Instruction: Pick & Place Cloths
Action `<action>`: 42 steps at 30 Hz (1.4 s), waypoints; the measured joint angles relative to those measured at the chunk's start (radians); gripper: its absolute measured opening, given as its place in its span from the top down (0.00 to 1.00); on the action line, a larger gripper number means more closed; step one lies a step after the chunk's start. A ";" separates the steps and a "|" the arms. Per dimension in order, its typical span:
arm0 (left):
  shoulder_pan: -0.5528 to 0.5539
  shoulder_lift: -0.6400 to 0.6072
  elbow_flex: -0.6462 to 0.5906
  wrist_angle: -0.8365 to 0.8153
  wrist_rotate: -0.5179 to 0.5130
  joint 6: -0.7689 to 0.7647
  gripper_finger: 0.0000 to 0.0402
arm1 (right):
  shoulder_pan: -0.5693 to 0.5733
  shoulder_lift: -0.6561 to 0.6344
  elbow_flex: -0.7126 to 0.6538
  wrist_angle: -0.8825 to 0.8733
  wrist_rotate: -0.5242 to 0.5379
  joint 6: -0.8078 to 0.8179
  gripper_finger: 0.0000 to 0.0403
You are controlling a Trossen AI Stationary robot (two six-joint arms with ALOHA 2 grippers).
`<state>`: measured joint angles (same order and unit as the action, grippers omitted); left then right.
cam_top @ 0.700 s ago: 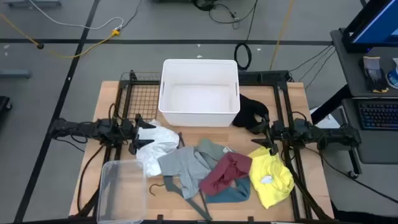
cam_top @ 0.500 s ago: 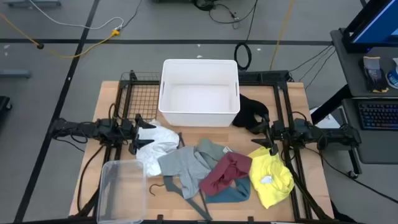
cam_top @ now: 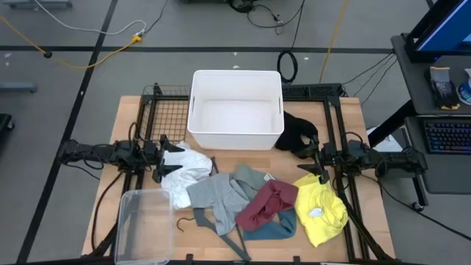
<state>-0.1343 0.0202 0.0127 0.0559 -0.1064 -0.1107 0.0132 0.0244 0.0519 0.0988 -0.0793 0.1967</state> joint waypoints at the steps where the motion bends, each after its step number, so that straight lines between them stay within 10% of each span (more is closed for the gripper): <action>1: 0.000 0.000 0.000 0.000 0.000 0.001 0.19 | 0.000 0.000 0.000 0.000 0.000 0.000 0.44; 34: 0.000 0.000 0.000 0.000 0.000 0.000 0.19 | 0.000 0.000 0.000 0.002 0.002 -0.021 0.44; 42: 0.000 0.000 0.000 0.000 0.000 -0.001 0.19 | 0.000 0.000 0.000 0.012 0.212 -0.133 0.44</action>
<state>-0.1345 0.0204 0.0128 0.0559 -0.1063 -0.1112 0.0128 0.0246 0.0521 0.1104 0.1330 0.0641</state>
